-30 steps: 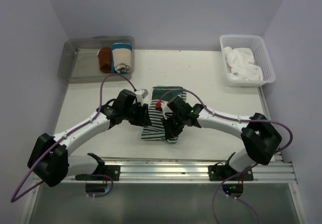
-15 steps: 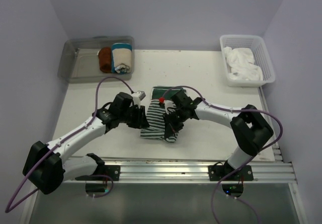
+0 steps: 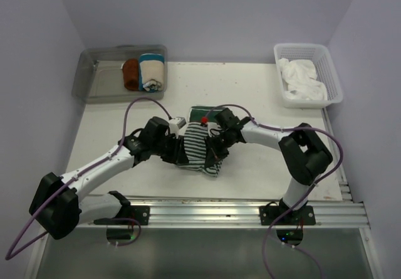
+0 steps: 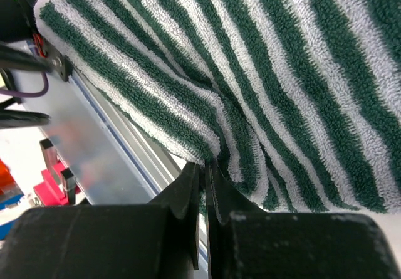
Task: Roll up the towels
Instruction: Roll the towel
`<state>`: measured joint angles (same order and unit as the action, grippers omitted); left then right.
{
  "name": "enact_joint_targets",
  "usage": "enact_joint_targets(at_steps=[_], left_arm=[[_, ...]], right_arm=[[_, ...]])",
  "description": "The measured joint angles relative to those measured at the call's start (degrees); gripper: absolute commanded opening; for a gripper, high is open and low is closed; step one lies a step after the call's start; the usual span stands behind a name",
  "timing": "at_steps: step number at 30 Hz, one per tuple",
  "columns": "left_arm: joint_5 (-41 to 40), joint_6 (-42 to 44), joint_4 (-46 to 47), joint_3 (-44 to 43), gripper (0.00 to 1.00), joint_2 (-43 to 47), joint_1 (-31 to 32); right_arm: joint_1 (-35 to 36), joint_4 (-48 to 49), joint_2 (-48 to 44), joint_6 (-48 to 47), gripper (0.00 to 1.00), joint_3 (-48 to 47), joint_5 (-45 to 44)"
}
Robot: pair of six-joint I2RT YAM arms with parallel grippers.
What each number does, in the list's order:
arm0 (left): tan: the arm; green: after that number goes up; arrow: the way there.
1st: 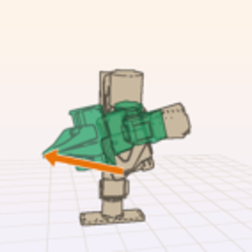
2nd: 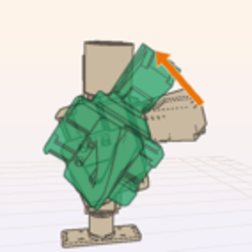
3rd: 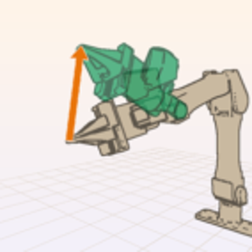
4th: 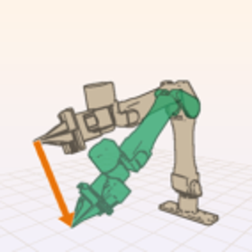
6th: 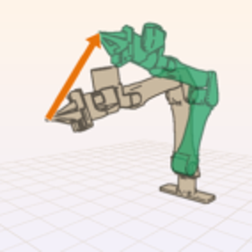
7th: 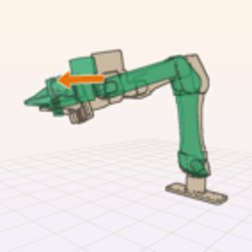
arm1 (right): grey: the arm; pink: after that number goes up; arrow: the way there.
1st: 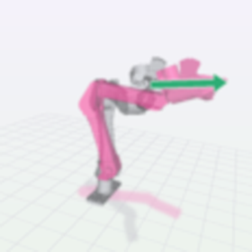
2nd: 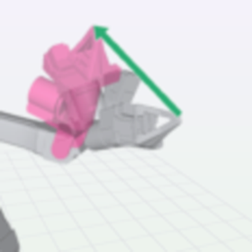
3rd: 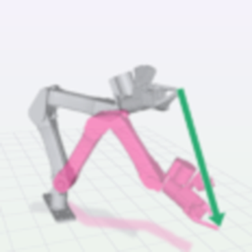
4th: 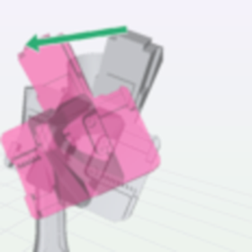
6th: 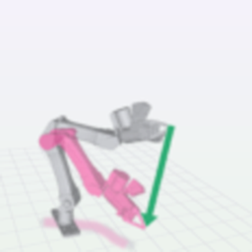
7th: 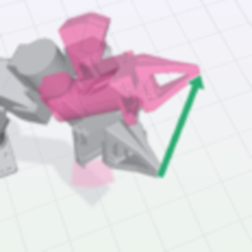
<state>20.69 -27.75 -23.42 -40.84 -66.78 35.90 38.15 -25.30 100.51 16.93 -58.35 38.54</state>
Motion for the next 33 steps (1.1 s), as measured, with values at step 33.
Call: enact_joint_targets(at_steps=[33], left_arm=[[-8.1,4.9,-4.4,-14.0,0.26,-21.0,4.6]], right_arm=[[-1.9,-0.2,2.0,0.3,0.0,-2.4,0.2]])
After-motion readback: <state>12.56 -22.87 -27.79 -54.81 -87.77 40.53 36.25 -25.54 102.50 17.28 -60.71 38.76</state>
